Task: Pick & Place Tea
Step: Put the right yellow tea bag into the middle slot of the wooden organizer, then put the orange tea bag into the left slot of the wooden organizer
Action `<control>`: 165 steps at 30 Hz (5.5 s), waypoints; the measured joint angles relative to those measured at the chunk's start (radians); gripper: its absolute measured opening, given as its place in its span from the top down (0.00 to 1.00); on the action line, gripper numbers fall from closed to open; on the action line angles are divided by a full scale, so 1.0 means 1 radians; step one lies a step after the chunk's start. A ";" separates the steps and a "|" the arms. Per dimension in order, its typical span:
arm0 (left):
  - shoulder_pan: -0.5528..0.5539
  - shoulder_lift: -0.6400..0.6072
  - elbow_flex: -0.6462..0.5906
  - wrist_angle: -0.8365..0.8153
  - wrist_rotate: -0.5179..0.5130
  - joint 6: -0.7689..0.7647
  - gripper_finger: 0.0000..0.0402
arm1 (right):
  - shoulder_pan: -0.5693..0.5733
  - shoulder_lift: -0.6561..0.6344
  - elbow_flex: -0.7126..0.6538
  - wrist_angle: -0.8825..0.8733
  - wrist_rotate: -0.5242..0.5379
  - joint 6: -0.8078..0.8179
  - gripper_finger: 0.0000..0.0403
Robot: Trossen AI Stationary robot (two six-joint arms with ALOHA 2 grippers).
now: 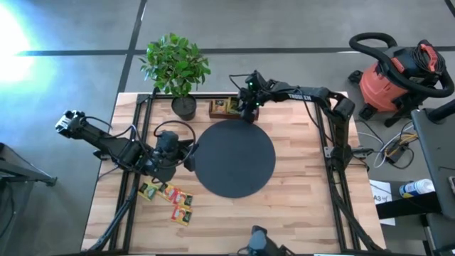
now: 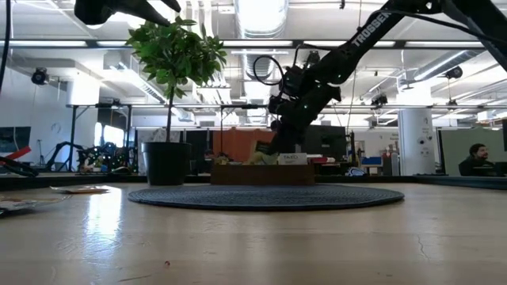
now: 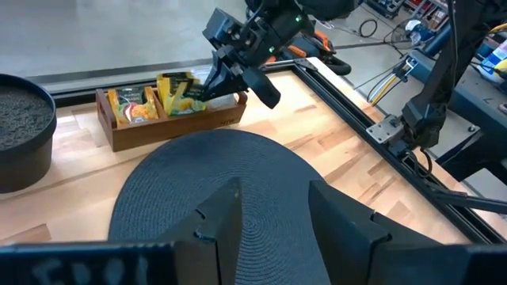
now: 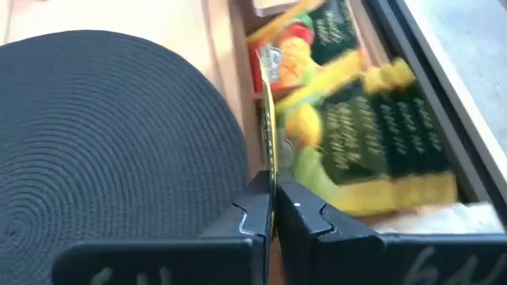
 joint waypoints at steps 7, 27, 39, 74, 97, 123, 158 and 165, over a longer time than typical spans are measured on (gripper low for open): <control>0.000 0.000 0.000 0.000 0.000 0.000 0.70 | 0.020 -0.001 0.000 0.020 0.025 0.000 0.96; 0.000 0.007 -0.006 -0.023 0.162 -0.001 0.70 | 0.028 -0.037 -0.002 0.099 0.062 0.144 0.55; 0.012 0.065 -0.362 -0.195 0.393 -0.804 0.70 | 0.107 -0.193 -0.002 -0.001 0.054 0.125 0.55; 0.312 0.015 -0.675 0.128 0.407 -0.726 0.70 | 0.454 0.131 0.041 0.401 -0.111 0.865 0.59; 0.307 0.053 -0.810 0.512 0.427 -0.789 0.70 | 0.443 0.405 0.381 0.224 -0.075 1.014 0.59; 0.308 0.096 -0.833 0.749 0.350 -0.787 0.70 | 0.460 0.410 0.365 0.174 0.013 1.073 0.67; 0.301 -0.230 -0.714 0.821 0.182 -0.396 0.70 | 0.437 0.206 0.359 -0.023 0.058 0.725 0.98; 0.303 -0.373 -0.716 0.733 0.166 -0.399 0.70 | 0.436 0.004 0.320 0.012 0.218 0.654 0.98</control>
